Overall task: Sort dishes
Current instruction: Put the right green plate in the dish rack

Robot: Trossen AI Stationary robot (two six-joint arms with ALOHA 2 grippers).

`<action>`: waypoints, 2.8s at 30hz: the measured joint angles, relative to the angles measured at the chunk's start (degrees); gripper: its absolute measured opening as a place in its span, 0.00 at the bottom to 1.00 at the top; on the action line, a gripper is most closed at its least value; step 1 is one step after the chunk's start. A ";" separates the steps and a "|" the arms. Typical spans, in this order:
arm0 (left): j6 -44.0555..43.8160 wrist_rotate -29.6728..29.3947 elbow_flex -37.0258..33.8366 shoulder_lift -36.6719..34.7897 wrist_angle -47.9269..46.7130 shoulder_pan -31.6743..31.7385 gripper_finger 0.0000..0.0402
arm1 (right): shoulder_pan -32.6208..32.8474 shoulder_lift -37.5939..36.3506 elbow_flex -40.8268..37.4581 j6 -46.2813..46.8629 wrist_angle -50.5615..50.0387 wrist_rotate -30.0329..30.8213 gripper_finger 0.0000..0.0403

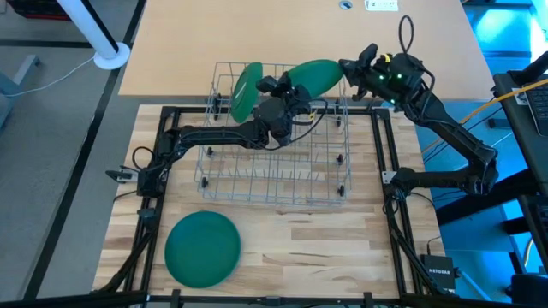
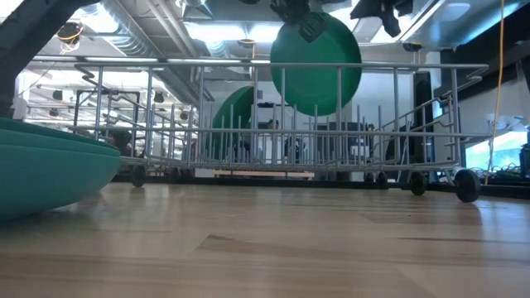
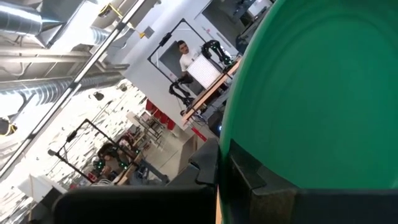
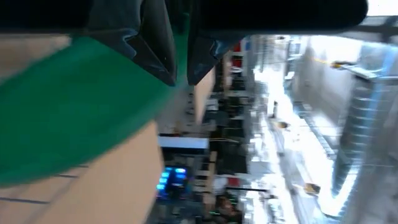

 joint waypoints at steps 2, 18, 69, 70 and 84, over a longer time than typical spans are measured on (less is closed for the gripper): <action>-0.09 0.12 0.00 0.00 0.01 -0.30 0.00 | 0.00 0.07 -0.02 0.00 -3.14 -0.02 0.11; -1.20 0.85 0.07 -0.02 0.18 -1.36 0.00 | 0.02 0.22 -0.02 1.49 0.96 -0.61 0.11; -2.52 4.13 0.00 -0.02 -0.20 -4.15 0.00 | -0.07 0.61 -0.02 22.35 -0.30 -3.58 0.11; -2.55 4.36 0.00 -0.02 -0.19 -4.19 0.00 | -0.07 0.66 -0.02 22.41 -0.12 -3.00 0.11; -2.84 5.65 -0.02 0.00 -0.08 -5.55 0.00 | -0.04 1.33 -0.02 22.53 -1.99 -2.47 0.11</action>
